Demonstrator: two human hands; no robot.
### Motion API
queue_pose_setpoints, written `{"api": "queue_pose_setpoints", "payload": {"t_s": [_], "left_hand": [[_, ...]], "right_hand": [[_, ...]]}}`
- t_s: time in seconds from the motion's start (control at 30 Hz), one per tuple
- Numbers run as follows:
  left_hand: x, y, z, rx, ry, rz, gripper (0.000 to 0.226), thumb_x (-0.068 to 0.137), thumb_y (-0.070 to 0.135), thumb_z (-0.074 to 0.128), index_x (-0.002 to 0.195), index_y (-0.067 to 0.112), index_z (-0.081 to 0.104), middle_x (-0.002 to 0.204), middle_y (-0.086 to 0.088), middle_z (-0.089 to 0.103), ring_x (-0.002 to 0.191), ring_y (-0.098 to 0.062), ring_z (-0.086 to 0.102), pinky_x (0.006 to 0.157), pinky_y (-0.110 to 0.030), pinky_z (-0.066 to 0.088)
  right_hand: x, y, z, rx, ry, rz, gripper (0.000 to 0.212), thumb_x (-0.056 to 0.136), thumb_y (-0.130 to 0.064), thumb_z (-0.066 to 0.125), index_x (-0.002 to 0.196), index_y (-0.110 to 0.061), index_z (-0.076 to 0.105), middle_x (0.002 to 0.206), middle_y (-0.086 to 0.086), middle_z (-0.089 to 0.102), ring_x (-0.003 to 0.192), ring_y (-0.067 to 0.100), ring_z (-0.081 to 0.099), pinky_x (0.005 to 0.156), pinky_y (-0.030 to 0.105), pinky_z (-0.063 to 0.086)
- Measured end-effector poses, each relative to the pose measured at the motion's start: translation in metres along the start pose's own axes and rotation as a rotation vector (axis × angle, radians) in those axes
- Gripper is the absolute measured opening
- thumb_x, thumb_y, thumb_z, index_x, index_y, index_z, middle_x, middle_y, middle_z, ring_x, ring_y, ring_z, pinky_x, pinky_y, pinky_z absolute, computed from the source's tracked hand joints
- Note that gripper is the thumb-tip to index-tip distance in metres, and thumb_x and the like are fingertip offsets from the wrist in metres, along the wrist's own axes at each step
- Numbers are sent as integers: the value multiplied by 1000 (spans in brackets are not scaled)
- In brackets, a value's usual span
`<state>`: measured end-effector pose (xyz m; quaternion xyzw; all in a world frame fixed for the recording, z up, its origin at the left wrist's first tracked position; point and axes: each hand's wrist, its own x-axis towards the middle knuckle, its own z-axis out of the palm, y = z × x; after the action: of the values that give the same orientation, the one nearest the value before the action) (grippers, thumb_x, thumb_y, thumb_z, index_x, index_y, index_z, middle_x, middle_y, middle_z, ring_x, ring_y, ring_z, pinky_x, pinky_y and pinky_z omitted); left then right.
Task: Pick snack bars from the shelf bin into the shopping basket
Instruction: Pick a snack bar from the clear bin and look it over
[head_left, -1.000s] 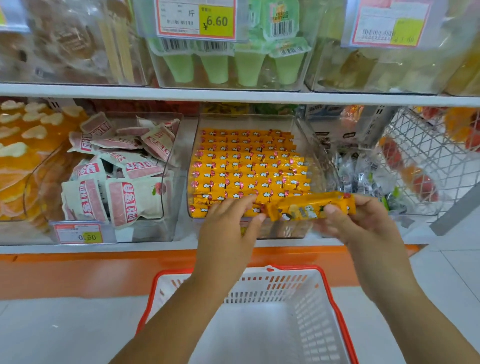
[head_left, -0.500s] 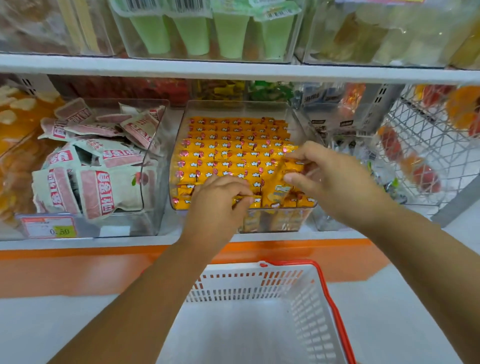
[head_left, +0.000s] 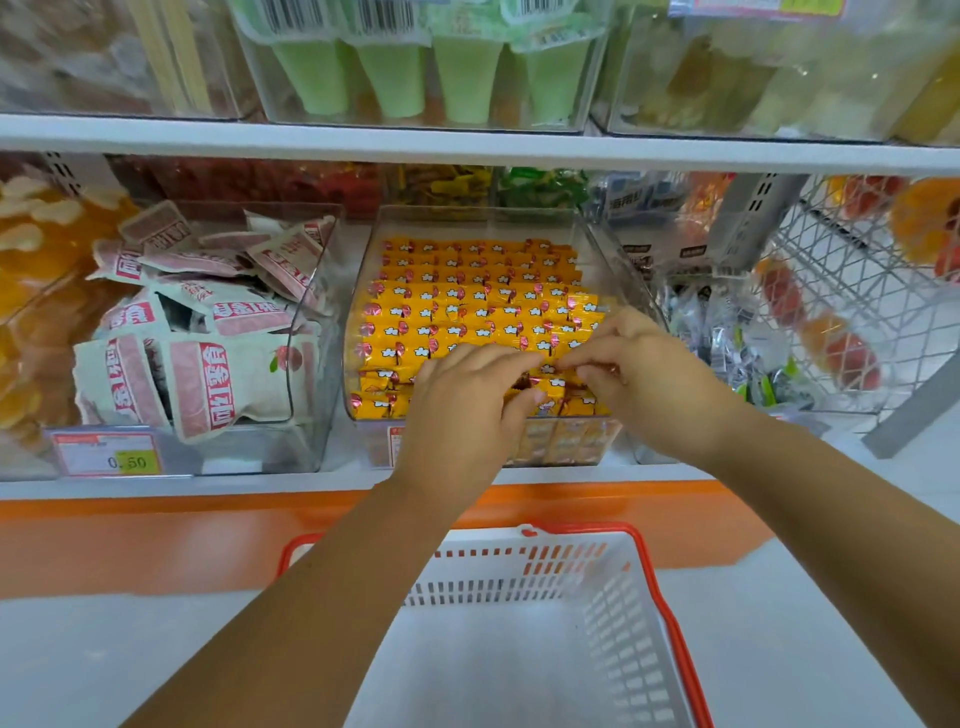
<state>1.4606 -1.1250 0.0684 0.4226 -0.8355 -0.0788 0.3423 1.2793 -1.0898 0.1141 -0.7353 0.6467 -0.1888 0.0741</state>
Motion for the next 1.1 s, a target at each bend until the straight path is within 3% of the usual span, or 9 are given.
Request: {"api": "queue_pose_setpoints", "payload": {"t_s": [0.17, 0.4, 0.53, 0.7, 0.8, 0.87, 0.97, 1.03, 1.1], "left_hand": [[10, -2, 2, -1, -137, 8, 19, 91, 33, 64, 99, 24, 78, 103, 5, 71, 102, -24, 58, 85, -41, 44], [17, -2, 2, 29, -230, -47, 19, 94, 35, 62, 101, 27, 77, 112, 8, 67, 109, -18, 52, 92, -39, 42], [12, -5, 3, -24, -219, -73, 21, 94, 37, 62, 104, 26, 77, 114, 7, 68, 109, -20, 52, 93, -39, 41], [2, 14, -13, 19, -310, -86, 51, 95, 55, 50, 139, 29, 53, 144, 7, 50, 135, -15, 36, 109, -33, 27], [-15, 29, -34, -257, -327, -146, 57, 98, 55, 40, 149, 28, 37, 151, 9, 40, 141, -10, 28, 118, -32, 21], [-30, 41, -56, -555, -359, -271, 54, 96, 59, 38, 145, 37, 40, 140, 14, 52, 130, -4, 45, 111, -31, 38], [-51, 59, -89, -873, -363, -478, 24, 99, 42, 43, 121, 44, 53, 107, 9, 72, 91, -1, 69, 71, -12, 52], [-63, 63, -99, -909, -303, -504, 22, 99, 33, 48, 118, 35, 60, 93, 5, 74, 81, -10, 73, 60, -19, 54], [-70, 60, -104, -901, -231, -553, 22, 96, 31, 56, 117, 34, 61, 89, 6, 75, 82, -16, 73, 62, -27, 57]], "right_hand": [[-1, -2, 0, -131, -136, -13, 23, 93, -16, 63, 115, -14, 71, 108, 4, 52, 98, 20, 53, 87, 25, 39], [5, -6, 3, -220, -113, 22, 24, 101, -21, 51, 113, -13, 70, 115, 4, 60, 105, 21, 57, 84, 28, 44], [-11, -6, 1, 69, 182, 84, 17, 101, -18, 50, 106, -12, 66, 91, -4, 60, 86, 18, 58, 61, 19, 36], [-40, -25, -20, 333, 596, 35, 17, 101, -14, 50, 105, -26, 62, 90, -13, 65, 82, 0, 60, 69, 9, 43], [-65, -46, -30, 584, 676, 33, 20, 102, -15, 48, 99, -31, 59, 88, -13, 68, 86, 4, 67, 75, 22, 52], [-80, -59, -30, 810, 669, 118, 28, 102, -14, 48, 92, -36, 62, 91, -5, 71, 87, 14, 70, 77, 35, 57], [-97, -75, -29, 969, 615, 246, 33, 101, -12, 50, 85, -35, 67, 86, 1, 72, 74, 20, 72, 69, 37, 59], [-102, -83, -26, 1097, 531, 324, 25, 100, -8, 50, 89, -24, 66, 84, 3, 73, 69, 21, 72, 61, 33, 58], [-106, -88, -23, 1282, 382, 383, 14, 97, -4, 52, 99, -13, 63, 91, 7, 74, 80, 25, 73, 65, 35, 58]]}}
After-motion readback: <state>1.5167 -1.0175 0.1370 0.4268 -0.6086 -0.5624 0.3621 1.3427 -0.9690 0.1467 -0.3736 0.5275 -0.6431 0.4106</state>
